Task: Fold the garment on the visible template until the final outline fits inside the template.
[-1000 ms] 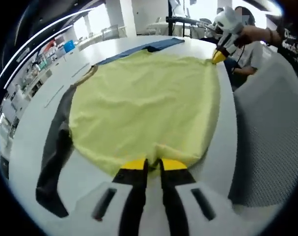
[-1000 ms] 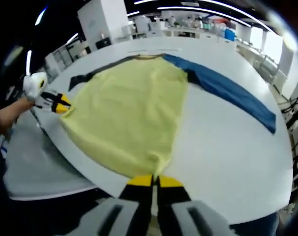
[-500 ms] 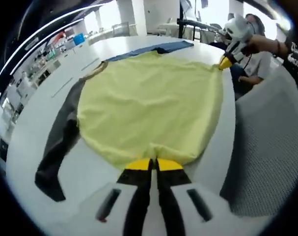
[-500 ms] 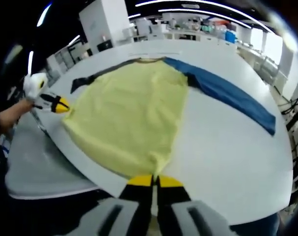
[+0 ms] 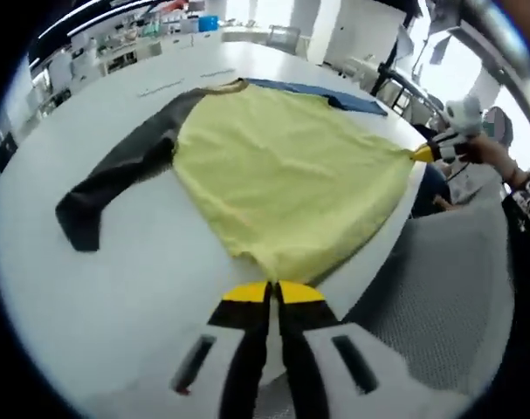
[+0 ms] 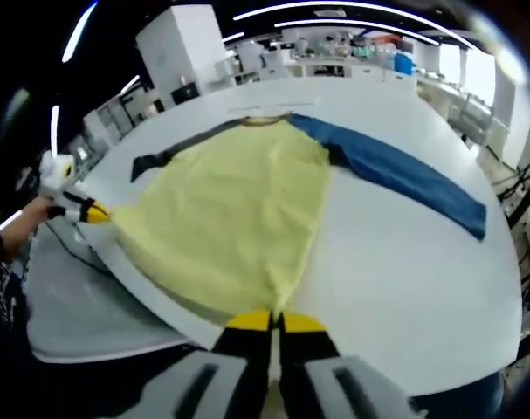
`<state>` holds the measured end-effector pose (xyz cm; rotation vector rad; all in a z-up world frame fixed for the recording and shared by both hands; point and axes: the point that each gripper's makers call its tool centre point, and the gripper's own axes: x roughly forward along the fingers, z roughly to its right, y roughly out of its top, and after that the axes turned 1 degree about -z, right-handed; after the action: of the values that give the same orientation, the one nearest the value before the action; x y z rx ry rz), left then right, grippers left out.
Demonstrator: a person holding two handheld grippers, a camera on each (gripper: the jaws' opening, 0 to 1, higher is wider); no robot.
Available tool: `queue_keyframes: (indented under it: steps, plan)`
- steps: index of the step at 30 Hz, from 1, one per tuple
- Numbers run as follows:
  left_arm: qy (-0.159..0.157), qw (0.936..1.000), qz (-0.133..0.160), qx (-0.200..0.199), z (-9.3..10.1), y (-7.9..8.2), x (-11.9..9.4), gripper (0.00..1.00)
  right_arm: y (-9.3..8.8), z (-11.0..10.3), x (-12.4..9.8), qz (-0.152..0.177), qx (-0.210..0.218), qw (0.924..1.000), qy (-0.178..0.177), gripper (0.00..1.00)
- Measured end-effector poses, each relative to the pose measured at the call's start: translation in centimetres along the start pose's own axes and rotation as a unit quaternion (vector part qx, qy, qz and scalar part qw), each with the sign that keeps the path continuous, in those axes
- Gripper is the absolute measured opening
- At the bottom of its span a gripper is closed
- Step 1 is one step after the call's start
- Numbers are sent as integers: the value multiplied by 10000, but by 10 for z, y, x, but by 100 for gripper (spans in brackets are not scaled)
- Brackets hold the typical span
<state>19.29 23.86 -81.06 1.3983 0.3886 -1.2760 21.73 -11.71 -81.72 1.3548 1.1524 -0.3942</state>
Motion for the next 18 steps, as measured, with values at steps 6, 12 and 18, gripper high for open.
queue_keyframes:
  steps: [6, 12, 18]
  plan:
    - [-68, 9988, -217, -436, 5, -22, 8, 0, -11, 3, 7, -207, -179, 9996, -104, 0]
    - [110, 9989, -357, -292, 2, -32, 16, 0, -22, 4, 11, -336, -216, 9991, -151, 0]
    - [173, 9985, -484, -185, 2, -40, 20, 0, -27, 0, 11, -398, -153, 9990, -125, 0]
